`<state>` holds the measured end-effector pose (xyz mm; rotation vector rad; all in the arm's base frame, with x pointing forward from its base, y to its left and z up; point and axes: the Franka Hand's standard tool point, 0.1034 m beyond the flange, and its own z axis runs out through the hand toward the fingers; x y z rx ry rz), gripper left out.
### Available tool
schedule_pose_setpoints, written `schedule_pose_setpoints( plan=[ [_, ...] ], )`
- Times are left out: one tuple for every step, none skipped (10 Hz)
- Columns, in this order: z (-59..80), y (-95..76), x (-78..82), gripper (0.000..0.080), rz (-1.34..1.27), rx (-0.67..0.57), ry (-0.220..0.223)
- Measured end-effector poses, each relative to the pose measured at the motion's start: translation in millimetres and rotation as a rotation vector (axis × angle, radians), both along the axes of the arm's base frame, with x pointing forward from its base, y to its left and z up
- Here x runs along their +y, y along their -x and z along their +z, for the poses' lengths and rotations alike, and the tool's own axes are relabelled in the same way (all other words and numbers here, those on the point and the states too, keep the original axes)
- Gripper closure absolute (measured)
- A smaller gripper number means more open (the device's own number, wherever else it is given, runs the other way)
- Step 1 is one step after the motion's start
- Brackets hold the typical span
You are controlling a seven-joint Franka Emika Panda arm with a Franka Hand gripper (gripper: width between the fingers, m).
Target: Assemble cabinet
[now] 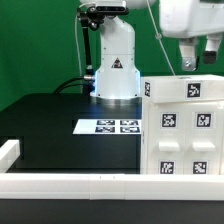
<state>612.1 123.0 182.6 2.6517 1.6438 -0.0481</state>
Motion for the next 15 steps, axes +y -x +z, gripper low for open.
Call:
schedule_pose_setpoints(
  plan=[
    [-1.9, 0.1, 0.4, 0.0151, 0.207, 0.005, 0.027],
    [-4.0, -0.5, 2.7, 0.0151, 0.377, 0.002, 0.055],
    [-6.0, -1.3, 5.9, 0.0151, 0.516, -0.009, 0.075],
    [-5.9, -1.9, 2.2, 0.0151, 0.533, -0.006, 0.075],
    [-6.2, -2.4, -0.4, 0.0151, 0.567, -0.002, 0.077],
    [-6.4, -2.6, -1.3, 0.0151, 0.631, 0.003, 0.079],
    [-7.0, -2.6, -3.3, 0.0151, 0.648, 0.006, 0.08],
    [-9.2, -1.4, -8.1, 0.0151, 0.642, 0.013, 0.081],
    [-11.6, -0.8, -12.0, 0.0151, 0.637, 0.018, 0.08],
    [-14.6, 0.9, -14.4, 0.0151, 0.633, 0.024, 0.079],
    [-17.5, 1.4, -15.0, 0.0151, 0.631, 0.028, 0.078],
    [-21.2, 1.8, -15.3, 0.0151, 0.631, 0.034, 0.077],
    [-25.0, 2.6, -15.7, 0.0151, 0.631, 0.039, 0.076],
    [-28.4, 3.5, -16.4, 0.0151, 0.63, 0.045, 0.075],
    [-29.6, 3.7, -17.2, 0.0151, 0.628, 0.047, 0.074]
  ],
)
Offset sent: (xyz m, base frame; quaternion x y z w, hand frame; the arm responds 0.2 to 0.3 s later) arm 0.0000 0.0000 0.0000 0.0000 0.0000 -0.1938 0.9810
